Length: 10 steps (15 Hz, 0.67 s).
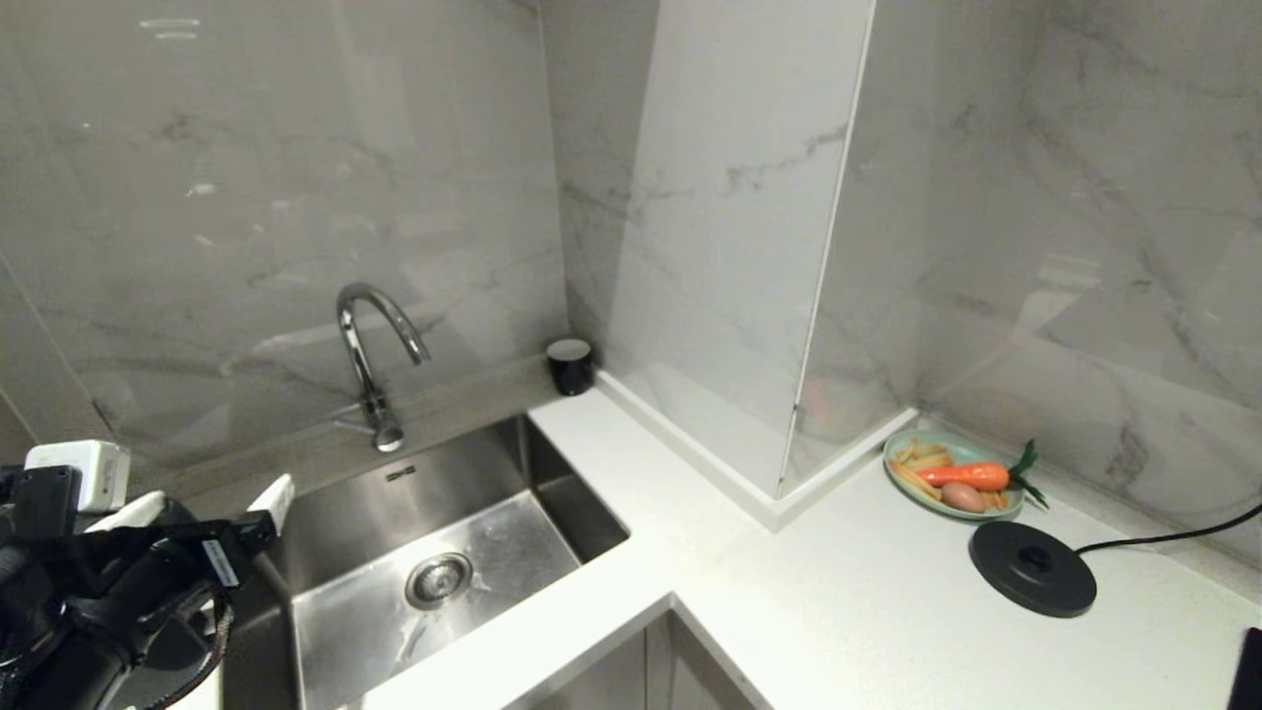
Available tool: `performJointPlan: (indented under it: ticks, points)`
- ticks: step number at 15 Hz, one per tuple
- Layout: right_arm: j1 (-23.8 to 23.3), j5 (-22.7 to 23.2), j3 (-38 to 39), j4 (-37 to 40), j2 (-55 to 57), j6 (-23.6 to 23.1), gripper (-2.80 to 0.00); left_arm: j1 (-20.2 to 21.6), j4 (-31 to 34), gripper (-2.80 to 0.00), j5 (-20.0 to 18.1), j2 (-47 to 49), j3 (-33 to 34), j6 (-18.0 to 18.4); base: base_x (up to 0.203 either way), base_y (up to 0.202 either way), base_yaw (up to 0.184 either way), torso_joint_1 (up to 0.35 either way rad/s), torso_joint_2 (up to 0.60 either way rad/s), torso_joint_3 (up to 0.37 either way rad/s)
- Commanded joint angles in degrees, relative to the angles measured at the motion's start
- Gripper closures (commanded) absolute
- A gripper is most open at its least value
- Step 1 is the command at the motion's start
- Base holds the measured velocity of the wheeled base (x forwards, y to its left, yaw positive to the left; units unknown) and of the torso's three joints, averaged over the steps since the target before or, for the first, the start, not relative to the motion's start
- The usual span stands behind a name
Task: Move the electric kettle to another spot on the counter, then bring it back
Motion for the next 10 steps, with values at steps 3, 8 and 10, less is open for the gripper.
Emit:
performJointPlan:
  ticks: [3,8,10]
  points:
    - [0.0,0.02,0.0,0.0,0.0,-0.02,0.0,-2.53,-0.42,-2.8,0.3,-7.67,-0.42,1.25,0.0,0.0,0.0,0.0,0.0,0.0]
    - [0.0,0.02,0.0,0.0,0.0,-0.02,0.0,-3.82,15.46,-2.8,0.12,-22.06,-6.21,2.86,0.0,0.0,0.0,0.0,0.0,0.0]
    - [0.0,0.02,0.0,0.0,0.0,-0.02,0.0,-5.6,30.08,0.0,-0.04,-31.4,-10.29,2.72,0.0,0.0,0.0,0.0,0.0,0.0]
